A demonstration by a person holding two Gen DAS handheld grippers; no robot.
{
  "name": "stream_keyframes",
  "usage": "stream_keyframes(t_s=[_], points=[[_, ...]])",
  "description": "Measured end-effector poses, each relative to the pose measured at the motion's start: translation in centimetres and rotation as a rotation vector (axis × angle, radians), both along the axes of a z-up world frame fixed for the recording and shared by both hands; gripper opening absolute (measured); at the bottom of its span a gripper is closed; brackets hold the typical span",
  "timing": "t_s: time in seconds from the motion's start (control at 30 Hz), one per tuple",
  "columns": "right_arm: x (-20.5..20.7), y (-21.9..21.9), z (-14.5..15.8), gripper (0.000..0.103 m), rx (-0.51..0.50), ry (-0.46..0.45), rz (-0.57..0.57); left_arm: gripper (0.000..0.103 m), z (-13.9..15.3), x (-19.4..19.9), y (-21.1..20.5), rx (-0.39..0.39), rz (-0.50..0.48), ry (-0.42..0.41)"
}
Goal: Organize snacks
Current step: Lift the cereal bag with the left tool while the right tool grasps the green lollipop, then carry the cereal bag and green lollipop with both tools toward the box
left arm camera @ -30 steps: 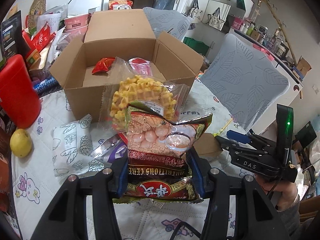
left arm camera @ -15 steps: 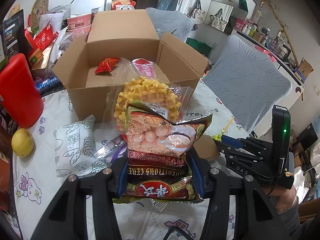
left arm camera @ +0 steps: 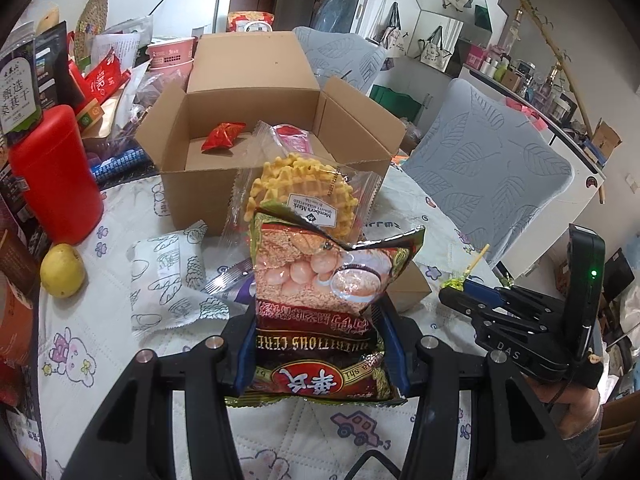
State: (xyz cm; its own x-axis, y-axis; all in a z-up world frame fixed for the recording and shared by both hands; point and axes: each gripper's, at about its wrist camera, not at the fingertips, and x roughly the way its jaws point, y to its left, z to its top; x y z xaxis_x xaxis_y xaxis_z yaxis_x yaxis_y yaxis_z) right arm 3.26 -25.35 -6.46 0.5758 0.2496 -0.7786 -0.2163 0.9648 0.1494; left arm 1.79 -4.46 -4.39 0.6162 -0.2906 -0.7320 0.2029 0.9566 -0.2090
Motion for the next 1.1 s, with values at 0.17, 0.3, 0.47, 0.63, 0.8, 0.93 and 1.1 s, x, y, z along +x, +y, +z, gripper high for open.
stream_keyframes(t_s=[0.17, 0.3, 0.47, 0.63, 0.8, 0.93, 1.1], points=[[-2.4, 0.5, 1.2, 0.027, 0.002, -0.022, -0.002, 0.051, 0.3, -1.5, 0.6, -0.005, 0.002, -0.013], [-4.2, 1.1, 2.0, 0.027, 0.006, -0.036, 0.001, 0.051, 0.6, -2.8, 0.8, -0.001, -0.005, -0.025], [-6.3, 2.2, 3.2, 0.027, 0.03, -0.058, 0.025, 0.051, 1.4, -4.2, 1.3, -0.002, -0.014, -0.05], [-8.0, 3.7, 4.9, 0.027, 0.054, -0.102, 0.064, 0.051, 2.5, -5.3, 1.8, -0.009, -0.019, -0.089], [-8.7, 5.0, 7.1, 0.027, 0.087, -0.159, 0.106, 0.051, 4.0, -5.9, 2.1, -0.019, -0.023, -0.135], [-8.6, 5.9, 8.8, 0.027, 0.099, -0.201, 0.136, 0.051, 5.2, -5.9, 2.4, -0.023, -0.02, -0.174], [-7.5, 6.8, 10.5, 0.027, 0.109, -0.242, 0.162, 0.051, 7.0, -5.1, 3.1, -0.025, -0.005, -0.232]])
